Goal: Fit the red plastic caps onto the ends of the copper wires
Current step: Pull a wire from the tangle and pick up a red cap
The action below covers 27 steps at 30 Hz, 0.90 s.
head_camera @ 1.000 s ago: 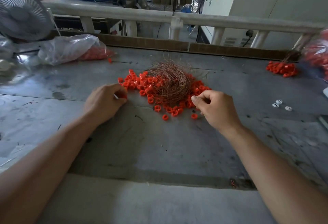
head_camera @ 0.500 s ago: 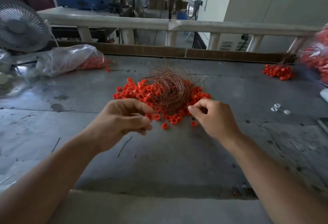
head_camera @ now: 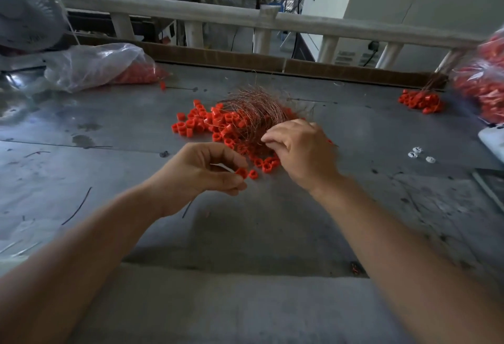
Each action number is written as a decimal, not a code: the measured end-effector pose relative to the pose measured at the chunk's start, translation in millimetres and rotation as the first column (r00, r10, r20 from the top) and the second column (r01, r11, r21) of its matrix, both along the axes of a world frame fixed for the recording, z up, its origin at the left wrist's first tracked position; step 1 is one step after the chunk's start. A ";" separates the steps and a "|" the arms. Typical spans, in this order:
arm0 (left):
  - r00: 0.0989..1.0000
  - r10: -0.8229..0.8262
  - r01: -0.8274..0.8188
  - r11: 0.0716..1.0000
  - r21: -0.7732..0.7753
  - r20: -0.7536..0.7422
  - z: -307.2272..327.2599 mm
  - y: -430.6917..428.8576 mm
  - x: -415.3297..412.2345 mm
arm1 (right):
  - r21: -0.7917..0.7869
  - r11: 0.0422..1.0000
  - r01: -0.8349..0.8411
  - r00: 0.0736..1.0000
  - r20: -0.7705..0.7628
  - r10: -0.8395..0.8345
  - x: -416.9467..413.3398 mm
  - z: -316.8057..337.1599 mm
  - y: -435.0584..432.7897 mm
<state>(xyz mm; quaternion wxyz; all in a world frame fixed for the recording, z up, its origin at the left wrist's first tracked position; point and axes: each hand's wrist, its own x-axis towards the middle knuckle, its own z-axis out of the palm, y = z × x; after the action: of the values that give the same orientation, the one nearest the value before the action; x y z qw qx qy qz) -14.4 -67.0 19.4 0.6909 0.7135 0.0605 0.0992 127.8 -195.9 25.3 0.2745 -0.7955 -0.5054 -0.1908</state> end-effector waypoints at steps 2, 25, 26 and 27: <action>1.000 0.010 -0.010 1.000 0.018 -0.005 -1.4 0.6 0.8 | 0.024 1.000 0.015 0.999 -0.043 -0.014 3.1 -1.9 -2.1; 1.000 0.031 -0.030 0.999 0.038 -0.008 -3.9 4.1 1.9 | 0.464 0.886 -0.029 0.865 -0.432 0.255 -1.6 -2.6 -4.1; 0.999 0.033 -0.033 0.999 0.041 -0.002 -3.7 4.0 2.0 | 0.489 0.871 -0.045 0.831 -0.466 0.304 -3.4 -0.9 -4.7; 0.999 0.035 -0.035 0.998 0.044 0.002 -3.4 3.9 1.9 | 0.520 0.852 -0.059 0.798 -0.488 0.354 -5.0 1.6 -5.4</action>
<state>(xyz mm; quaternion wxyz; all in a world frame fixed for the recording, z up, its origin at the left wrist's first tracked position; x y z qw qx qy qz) -12.5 -63.1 16.0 0.6732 0.7274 0.0704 0.1129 122.8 -201.3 26.9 0.6199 -0.6598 -0.4235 -0.0326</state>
